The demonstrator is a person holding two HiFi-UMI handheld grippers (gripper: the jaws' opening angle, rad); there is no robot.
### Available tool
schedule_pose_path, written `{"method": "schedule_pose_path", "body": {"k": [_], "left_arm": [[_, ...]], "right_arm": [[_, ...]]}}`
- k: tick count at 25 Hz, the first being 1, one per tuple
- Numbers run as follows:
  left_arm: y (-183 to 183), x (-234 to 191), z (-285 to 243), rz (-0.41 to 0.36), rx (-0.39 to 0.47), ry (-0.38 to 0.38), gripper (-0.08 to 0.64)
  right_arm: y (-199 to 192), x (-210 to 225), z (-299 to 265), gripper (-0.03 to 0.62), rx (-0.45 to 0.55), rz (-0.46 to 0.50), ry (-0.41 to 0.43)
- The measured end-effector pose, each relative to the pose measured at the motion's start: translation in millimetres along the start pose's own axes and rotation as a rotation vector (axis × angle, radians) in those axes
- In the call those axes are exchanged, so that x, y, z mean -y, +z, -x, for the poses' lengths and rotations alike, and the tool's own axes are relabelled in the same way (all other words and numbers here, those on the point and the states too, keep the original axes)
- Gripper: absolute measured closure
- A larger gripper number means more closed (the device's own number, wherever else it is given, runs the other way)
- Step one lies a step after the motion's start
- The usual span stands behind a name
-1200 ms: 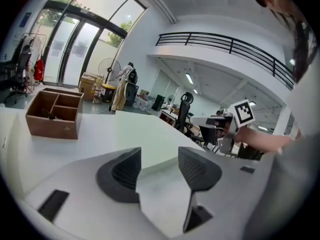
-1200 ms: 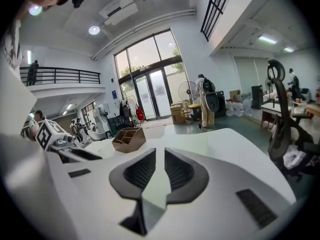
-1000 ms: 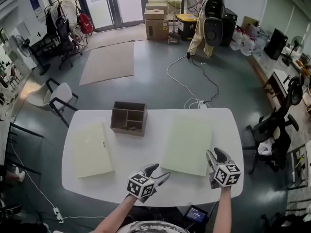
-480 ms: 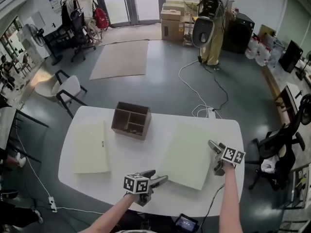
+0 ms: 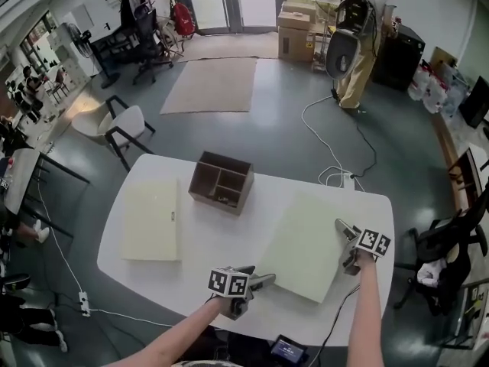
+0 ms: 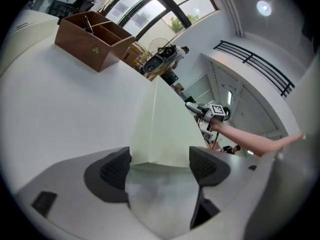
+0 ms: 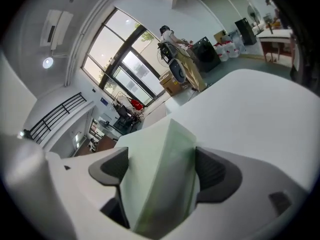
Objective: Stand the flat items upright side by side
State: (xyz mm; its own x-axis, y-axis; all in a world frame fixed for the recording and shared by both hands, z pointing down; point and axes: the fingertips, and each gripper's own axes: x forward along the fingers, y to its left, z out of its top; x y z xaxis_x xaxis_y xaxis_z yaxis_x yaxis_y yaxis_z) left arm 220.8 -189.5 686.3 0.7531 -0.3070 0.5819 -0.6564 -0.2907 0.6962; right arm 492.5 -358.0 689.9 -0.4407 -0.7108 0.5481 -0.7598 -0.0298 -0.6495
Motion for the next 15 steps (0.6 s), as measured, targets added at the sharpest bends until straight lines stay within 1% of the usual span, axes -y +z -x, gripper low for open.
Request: {"method": "schedule_pose_path", "body": {"k": [2,4,5,8,10,12,15], "left_arm": [[-2,0,-4,-0.030,-0.024,-0.003,0.190],[-2,0,-5,-0.069,-0.046,-0.028,0.190],[-1,1,-5,-0.114,-0.057,-0.041,0.190],[-2,8,-3,-0.313,-0.118,-0.068,0.198],[-3,10,-1,-0.379,-0.155,-0.080,0.196],[-3,10,1,-0.435,-0.169,-0.091,0.196],[-4,13,2,-0.563,-0.194,-0.093,0.190]], "right_arm": [[0,-2,0,0.184,0.012,-0.022,0.003],[2,-4,5,0.199,0.046,-0.053,0.015],[4,-6,8,0.209,0.068,-0.065,0.023],[6,-16,22,0.227,0.123,-0.056,0.047],[8,-27,31,0.230,0.153,-0.027,0.054],[12,-41,40,0.235,0.189,0.010,0.059],[19,-66,58,0.238,0.254,0.073,0.077]]}}
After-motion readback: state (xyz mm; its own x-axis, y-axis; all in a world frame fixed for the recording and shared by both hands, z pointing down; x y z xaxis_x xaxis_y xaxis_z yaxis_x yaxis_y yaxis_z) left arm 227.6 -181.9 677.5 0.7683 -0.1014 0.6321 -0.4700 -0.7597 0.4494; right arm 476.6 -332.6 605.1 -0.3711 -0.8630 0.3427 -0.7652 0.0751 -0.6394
